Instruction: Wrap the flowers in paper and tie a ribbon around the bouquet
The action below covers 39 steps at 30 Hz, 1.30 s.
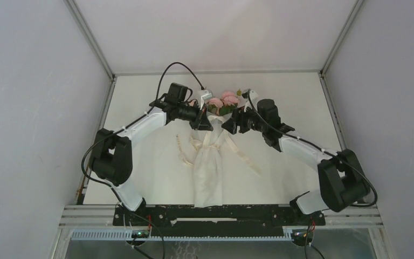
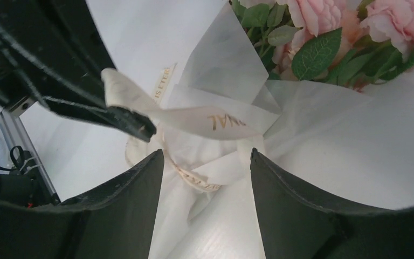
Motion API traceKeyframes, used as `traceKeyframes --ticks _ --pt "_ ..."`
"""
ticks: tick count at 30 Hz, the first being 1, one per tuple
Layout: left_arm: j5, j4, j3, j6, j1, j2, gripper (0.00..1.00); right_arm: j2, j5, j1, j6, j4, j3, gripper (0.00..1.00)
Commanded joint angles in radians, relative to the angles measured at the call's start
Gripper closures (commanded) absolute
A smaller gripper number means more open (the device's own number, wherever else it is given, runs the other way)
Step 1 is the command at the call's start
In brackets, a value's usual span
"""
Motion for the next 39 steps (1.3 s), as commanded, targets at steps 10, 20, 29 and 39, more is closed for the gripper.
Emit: traceKeyframes --ticks 10,20,29,39 --pt "0.034 -0.069 0.027 0.091 0.002 -0.020 1.00 0.274 -0.074 -0.011 -0.035 0.242 0.172 0.65" --pt "-0.322 -0.522 -0.053 0.614 0.024 -0.169 0.27 0.169 -0.025 -0.043 0.035 0.194 0.090 1.00" --pt "-0.670 -0.302 -0.352 0.900 -0.171 -0.206 0.00 0.119 0.019 -0.023 0.069 0.122 0.066 1.00" --pt "-0.787 -0.196 -0.400 0.890 -0.196 -0.135 0.39 0.159 0.115 -0.033 0.073 -0.066 0.099 0.54"
